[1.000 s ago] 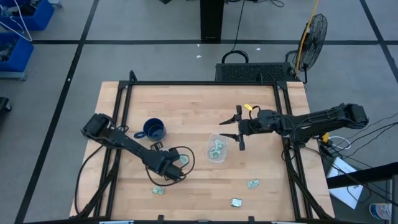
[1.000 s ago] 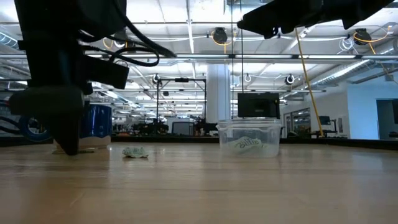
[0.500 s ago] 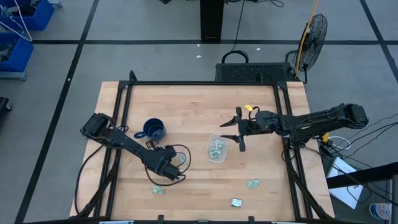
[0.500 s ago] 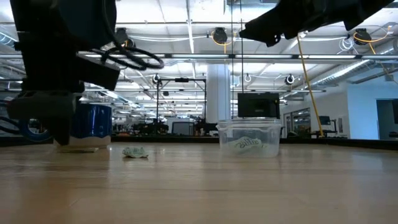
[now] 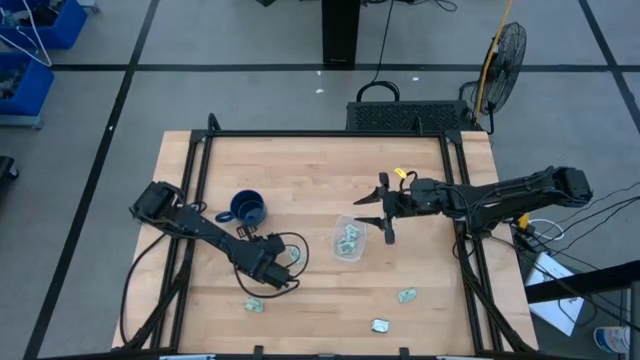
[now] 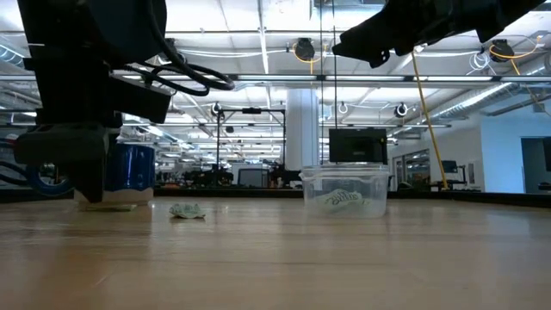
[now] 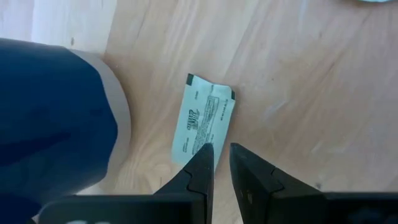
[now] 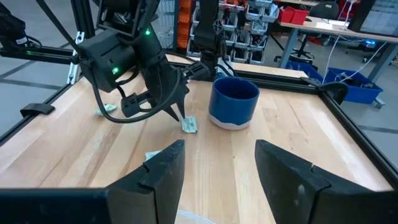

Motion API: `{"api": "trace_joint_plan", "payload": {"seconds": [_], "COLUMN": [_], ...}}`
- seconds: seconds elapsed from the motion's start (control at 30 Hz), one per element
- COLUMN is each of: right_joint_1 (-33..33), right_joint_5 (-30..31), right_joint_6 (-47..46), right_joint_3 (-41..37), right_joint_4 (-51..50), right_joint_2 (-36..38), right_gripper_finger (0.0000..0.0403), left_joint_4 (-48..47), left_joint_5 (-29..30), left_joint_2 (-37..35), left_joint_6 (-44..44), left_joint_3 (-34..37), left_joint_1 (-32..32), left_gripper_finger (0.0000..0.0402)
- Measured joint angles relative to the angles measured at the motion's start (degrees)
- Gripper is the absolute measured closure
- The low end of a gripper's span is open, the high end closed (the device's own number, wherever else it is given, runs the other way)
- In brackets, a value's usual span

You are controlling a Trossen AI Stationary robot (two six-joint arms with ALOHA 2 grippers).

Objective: Pick and place Stevia / Truvia into bins
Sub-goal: Put the stevia packet into the transparent container

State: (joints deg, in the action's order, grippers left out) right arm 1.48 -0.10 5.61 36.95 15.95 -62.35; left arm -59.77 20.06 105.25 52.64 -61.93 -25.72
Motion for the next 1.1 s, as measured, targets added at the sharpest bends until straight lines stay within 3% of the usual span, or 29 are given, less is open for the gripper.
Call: {"api": "trace_joint_plan", "payload": {"seconds": [0.37,0.53,0.73,0.93,1.1], "right_joint_1": [0.0,0.0,0.0,0.0,0.0], "right_joint_5": [0.0,0.0,0.0,0.0,0.0], "right_joint_6": [0.0,0.0,0.0,0.0,0.0], "right_joint_3": [0.0,0.0,0.0,0.0,0.0], "right_joint_4": [0.0,0.0,-0.2,-0.3,-0.3], "right_joint_2": [0.0,0.0,0.0,0.0,0.0], "right_gripper_finger": [0.0215,0.0215,0.0215,0.0215,0.0215], "left_joint_4": [0.1,5.7,6.6,7.8,9.9], "left_joint_5": [-0.7,-2.9,-1.2,-4.4,-5.1], "left_joint_2": [0.0,-0.3,-0.4,-0.3,-0.3], "left_joint_6": [-1.9,-4.8,-6.7,-11.3,-14.4], "left_joint_3": [0.0,3.0,4.0,4.0,4.2], "left_joint_1": [1.4,2.6,3.2,4.8,5.3], "left_gripper_finger": [0.0344,0.0344,0.0344,0.0392,0.0397]}}
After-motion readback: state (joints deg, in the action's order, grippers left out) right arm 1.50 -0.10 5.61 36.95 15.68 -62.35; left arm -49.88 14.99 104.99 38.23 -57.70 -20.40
